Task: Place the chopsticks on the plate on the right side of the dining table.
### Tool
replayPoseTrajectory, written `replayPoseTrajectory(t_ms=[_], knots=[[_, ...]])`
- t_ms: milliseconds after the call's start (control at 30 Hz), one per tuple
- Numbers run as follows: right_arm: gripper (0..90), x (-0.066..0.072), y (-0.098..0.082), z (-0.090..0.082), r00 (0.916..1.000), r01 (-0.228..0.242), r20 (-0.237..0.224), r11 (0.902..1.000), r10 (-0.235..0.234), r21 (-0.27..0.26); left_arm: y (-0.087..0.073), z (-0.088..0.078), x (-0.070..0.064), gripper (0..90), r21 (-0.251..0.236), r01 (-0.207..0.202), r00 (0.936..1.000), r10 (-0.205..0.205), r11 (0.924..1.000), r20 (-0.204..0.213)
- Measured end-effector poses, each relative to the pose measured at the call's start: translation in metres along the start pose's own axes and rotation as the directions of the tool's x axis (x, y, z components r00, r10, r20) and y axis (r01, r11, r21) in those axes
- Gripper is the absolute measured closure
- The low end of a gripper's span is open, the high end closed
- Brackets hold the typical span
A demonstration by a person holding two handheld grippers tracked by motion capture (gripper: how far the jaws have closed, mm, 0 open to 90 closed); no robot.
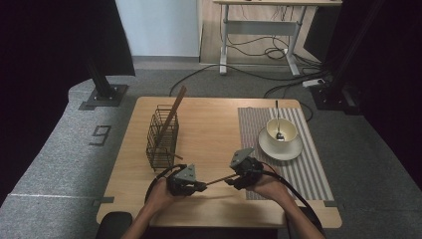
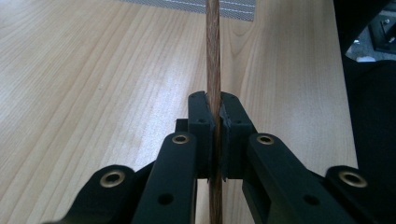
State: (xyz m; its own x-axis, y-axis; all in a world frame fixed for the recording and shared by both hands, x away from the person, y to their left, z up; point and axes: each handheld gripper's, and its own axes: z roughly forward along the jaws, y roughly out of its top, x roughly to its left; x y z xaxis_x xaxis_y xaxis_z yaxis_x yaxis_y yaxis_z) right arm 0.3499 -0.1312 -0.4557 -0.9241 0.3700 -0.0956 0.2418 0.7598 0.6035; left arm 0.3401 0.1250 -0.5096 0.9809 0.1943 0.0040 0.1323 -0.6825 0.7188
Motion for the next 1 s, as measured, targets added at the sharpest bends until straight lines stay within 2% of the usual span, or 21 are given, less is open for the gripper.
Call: replayPoseTrajectory(t_ms=[100, 300, 533, 700, 900, 1000], knots=[[49.9, 0.005, 0.002, 0.007, 0.9988, 0.045, -0.019, 0.9985, -0.044, 0.032, 0.001, 0.0, -0.001, 84.8, 0.005, -0.005, 1.0, 0.005, 1.0, 0.004], [63.7, 0.011, 0.002, 0.017, 0.9934, 0.114, -0.013, 0.9911, -0.113, 0.068, 0.001, 0.002, -0.001, 84.7, 0.02, -0.017, 0.9998, 0.017, 0.9996, 0.012], [69.6, 0.014, 0.003, 0.017, 0.9866, 0.163, -0.018, 0.9825, -0.162, 0.09, 0.001, 0.002, -0.002, 84.3, 0.021, -0.031, 0.9995, 0.031, 0.9993, 0.008], [75.0, 0.015, 0.003, 0.016, 0.9817, 0.186, -0.062, 0.9771, -0.18, 0.104, 0.0, 0.003, -0.002, 82.3, 0.016, -0.036, 0.9994, 0.036, 0.9992, -0.003], [82.2, 0.02, 0.0, 0.014, 0.9698, 0.221, -0.128, 0.9695, -0.207, 0.105, -0.002, 0.003, -0.001, 77.3, -0.001, -0.033, 0.9991, 0.033, 0.9995, -0.025], [83.2, 0.022, 0.0, 0.012, 0.9671, 0.231, -0.131, 0.9687, -0.218, 0.092, -0.003, 0.002, 0.0, 75.0, -0.016, -0.026, 0.999, 0.025, 0.9995, -0.036]])
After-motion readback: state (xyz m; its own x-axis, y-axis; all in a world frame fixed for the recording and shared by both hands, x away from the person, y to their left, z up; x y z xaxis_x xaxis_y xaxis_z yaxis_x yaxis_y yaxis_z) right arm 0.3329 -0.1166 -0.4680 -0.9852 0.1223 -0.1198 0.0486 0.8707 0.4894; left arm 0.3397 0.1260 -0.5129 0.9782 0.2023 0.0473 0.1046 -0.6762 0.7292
